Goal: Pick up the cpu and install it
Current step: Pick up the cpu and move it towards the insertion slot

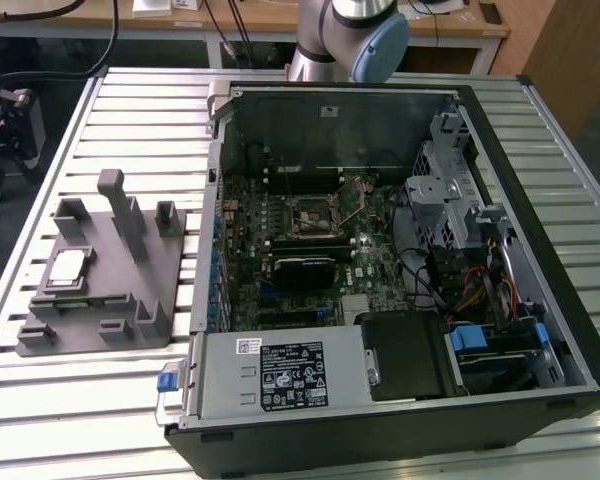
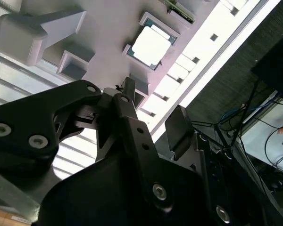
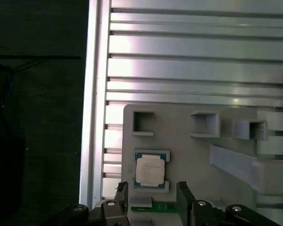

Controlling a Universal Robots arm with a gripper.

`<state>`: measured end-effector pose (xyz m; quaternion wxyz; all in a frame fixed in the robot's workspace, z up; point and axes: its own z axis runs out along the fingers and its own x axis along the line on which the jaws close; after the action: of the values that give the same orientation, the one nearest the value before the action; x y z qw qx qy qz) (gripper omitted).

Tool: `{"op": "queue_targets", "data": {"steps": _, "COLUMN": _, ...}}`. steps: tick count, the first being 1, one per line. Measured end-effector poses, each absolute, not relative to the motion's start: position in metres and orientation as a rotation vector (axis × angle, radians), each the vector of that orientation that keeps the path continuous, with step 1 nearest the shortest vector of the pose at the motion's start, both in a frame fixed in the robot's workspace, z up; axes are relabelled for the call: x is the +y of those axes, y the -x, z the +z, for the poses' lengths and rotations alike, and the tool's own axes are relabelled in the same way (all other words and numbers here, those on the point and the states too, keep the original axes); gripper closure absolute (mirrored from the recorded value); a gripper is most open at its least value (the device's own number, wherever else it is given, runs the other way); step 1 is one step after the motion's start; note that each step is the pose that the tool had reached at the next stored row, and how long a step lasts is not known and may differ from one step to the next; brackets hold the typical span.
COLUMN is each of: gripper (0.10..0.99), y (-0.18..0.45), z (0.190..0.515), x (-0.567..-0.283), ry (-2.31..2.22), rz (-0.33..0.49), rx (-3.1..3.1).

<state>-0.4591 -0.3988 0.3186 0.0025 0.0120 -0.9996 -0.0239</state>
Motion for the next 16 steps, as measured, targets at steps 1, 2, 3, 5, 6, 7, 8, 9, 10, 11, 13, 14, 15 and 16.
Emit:
{"op": "queue_targets", "data": {"steps": 1, "gripper": 0.557, "y": 0.459, "z": 0.317, "x": -0.400, "ry": -0.043, "rz": -0.075, "rx": -3.135}}
{"op": "queue_targets", "data": {"steps": 2, "gripper": 0.557, "y": 0.459, "z": 0.315, "x": -0.400, "ry": -0.047, "rz": -0.075, "rx": -3.135}}
{"op": "queue_targets", "data": {"steps": 3, "gripper": 0.557, "y": 0.459, "z": 0.314, "x": -0.401, "ry": -0.049, "rz": -0.075, "rx": -3.135}}
{"op": "queue_targets", "data": {"steps": 5, "gripper": 0.557, "y": 0.459, "z": 0.310, "x": -0.401, "ry": -0.050, "rz": -0.075, "rx": -3.135}}
{"op": "queue_targets", "data": {"steps": 6, "gripper": 0.557, "y": 0.459, "z": 0.309, "x": -0.402, "ry": -0.050, "rz": -0.075, "rx": -3.135}}
{"op": "queue_targets", "data": {"steps": 7, "gripper": 0.545, "y": 0.459, "z": 0.307, "x": -0.402, "ry": -0.051, "rz": -0.075, "rx": -3.135}}
{"op": "queue_targets", "data": {"steps": 8, "gripper": 0.545, "y": 0.459, "z": 0.305, "x": -0.402, "ry": -0.051, "rz": -0.075, "rx": -3.135}}
{"op": "queue_targets", "data": {"steps": 9, "gripper": 0.486, "y": 0.459, "z": 0.304, "x": -0.403, "ry": -0.051, "rz": -0.075, "rx": -3.135}}
{"op": "queue_targets", "data": {"steps": 10, "gripper": 0.486, "y": 0.459, "z": 0.302, "x": -0.403, "ry": -0.051, "rz": -0.075, "rx": -3.135}}
{"op": "queue_targets", "data": {"steps": 11, "gripper": 0.486, "y": 0.459, "z": 0.300, "x": -0.404, "ry": -0.051, "rz": -0.075, "rx": -3.135}}
{"op": "queue_targets", "data": {"steps": 13, "gripper": 0.486, "y": 0.459, "z": 0.297, "x": -0.404, "ry": -0.051, "rz": -0.075, "rx": -3.135}}
{"op": "queue_targets", "data": {"steps": 14, "gripper": 0.486, "y": 0.459, "z": 0.296, "x": -0.404, "ry": -0.051, "rz": -0.075, "rx": -3.135}}
{"op": "queue_targets", "data": {"steps": 15, "gripper": 0.486, "y": 0.459, "z": 0.294, "x": -0.404, "ry": -0.051, "rz": -0.075, "rx": -3.135}}
{"op": "queue_targets", "data": {"steps": 16, "gripper": 0.486, "y": 0.459, "z": 0.293, "x": -0.404, "ry": -0.051, "rz": -0.075, "rx": -3.135}}
